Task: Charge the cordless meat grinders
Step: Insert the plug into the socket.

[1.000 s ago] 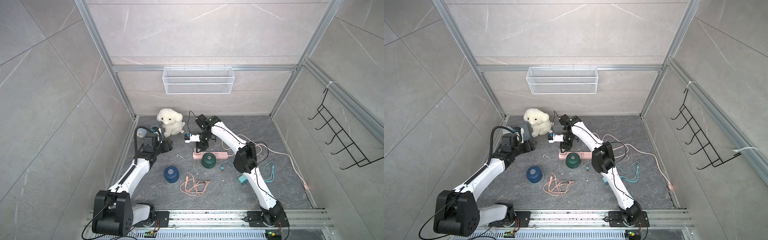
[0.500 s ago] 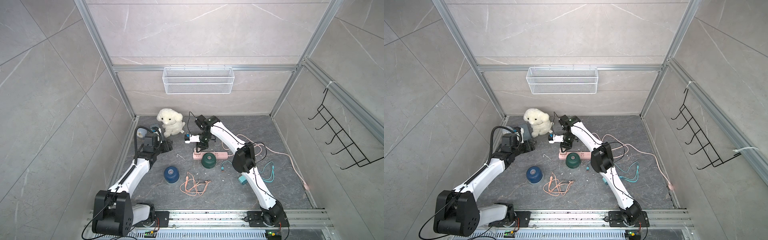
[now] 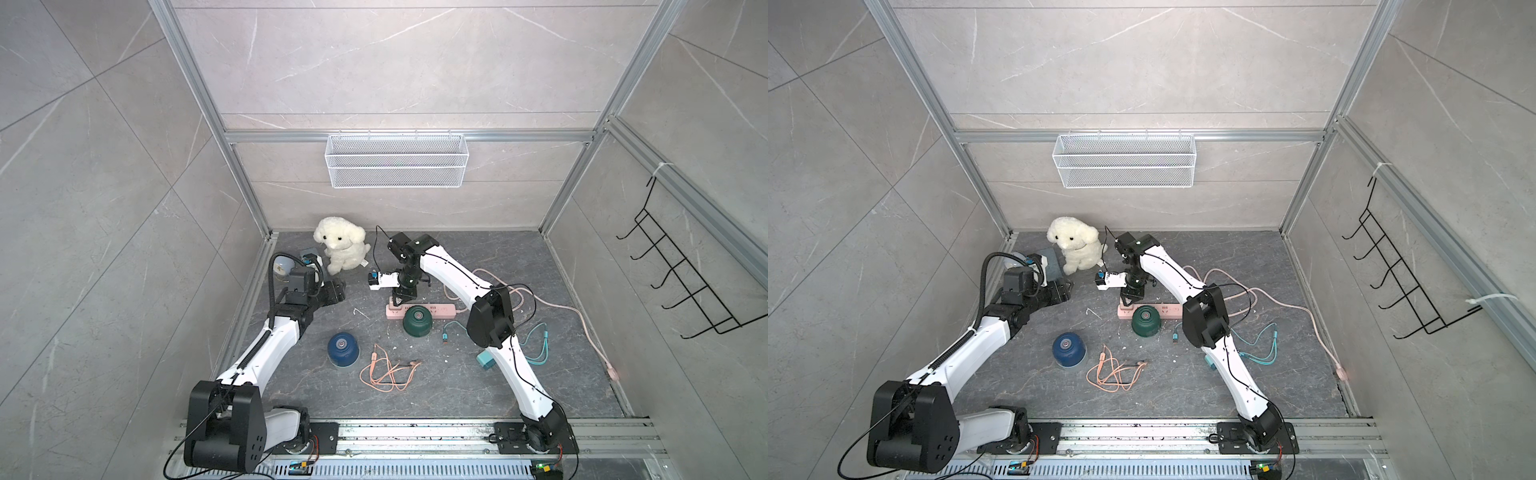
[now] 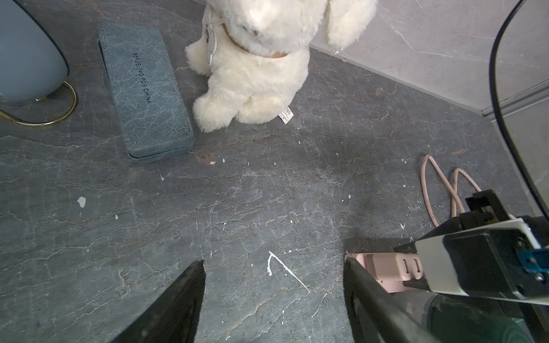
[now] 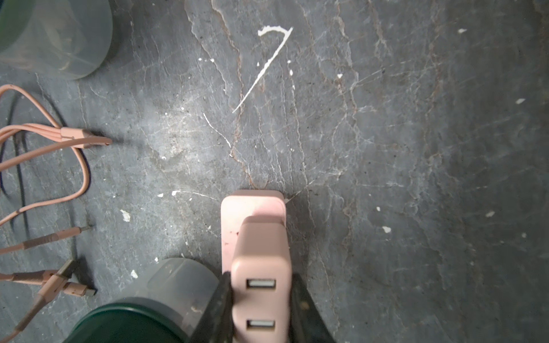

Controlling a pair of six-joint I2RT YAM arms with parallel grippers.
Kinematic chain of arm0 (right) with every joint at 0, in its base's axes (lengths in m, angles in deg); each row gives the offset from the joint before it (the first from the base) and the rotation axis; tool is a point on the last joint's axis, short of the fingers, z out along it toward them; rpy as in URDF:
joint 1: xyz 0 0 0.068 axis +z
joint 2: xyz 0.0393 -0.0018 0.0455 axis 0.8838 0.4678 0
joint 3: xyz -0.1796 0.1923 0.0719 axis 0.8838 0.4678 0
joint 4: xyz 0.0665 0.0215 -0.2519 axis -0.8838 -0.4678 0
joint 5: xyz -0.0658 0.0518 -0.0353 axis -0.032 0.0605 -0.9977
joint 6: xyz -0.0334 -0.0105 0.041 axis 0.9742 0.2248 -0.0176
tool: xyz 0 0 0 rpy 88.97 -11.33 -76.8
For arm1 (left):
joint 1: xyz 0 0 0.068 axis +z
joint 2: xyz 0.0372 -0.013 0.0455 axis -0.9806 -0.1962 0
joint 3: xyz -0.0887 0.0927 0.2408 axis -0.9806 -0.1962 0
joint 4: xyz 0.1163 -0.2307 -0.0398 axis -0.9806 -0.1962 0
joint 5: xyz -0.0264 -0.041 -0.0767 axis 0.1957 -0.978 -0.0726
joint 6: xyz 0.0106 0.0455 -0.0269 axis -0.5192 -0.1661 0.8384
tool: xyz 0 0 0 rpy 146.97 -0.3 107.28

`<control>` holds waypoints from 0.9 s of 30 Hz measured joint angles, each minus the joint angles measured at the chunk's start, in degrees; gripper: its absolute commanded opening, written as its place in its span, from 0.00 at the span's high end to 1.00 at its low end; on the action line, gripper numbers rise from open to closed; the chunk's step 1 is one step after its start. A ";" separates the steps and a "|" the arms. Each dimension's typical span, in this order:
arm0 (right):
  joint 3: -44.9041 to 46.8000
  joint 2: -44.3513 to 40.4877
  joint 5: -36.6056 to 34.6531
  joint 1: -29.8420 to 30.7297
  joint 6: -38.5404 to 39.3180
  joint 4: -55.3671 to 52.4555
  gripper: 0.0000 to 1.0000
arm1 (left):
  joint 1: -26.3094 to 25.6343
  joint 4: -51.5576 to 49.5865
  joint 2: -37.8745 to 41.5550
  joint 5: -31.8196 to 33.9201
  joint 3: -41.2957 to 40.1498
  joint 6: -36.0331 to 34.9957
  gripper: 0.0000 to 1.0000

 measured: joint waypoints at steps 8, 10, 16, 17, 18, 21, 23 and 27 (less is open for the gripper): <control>-2.16 1.05 -4.39 2.03 -0.52 -0.94 0.82 | 0.00 -0.13 0.20 0.02 -0.04 -0.35 0.24; -2.21 1.11 -4.87 2.16 -0.68 -1.03 0.82 | 0.00 -0.17 0.31 0.04 -0.11 -0.37 0.25; 3.96 -2.40 -4.37 2.16 -1.51 3.43 0.86 | 0.00 -0.17 0.46 0.07 -0.11 -0.39 0.24; 5.62 -3.37 -4.11 2.12 -1.70 4.74 0.87 | 0.02 -0.15 0.46 0.07 -0.11 -0.39 0.24; 6.43 -3.80 -3.87 2.08 -1.75 5.44 0.87 | 0.02 -0.15 0.46 0.07 -0.11 -0.39 0.24; 6.73 -4.04 -2.80 1.73 -1.86 5.90 0.88 | 0.02 -0.15 0.52 0.11 -0.11 -0.39 0.24; 6.25 -4.00 -1.77 1.60 -1.99 6.14 0.88 | 0.02 -0.17 0.74 0.26 -0.11 -0.39 0.23; 0.59 -1.84 0.07 2.25 -2.19 5.77 0.87 | 0.11 -0.15 1.51 0.68 -0.13 -0.39 0.23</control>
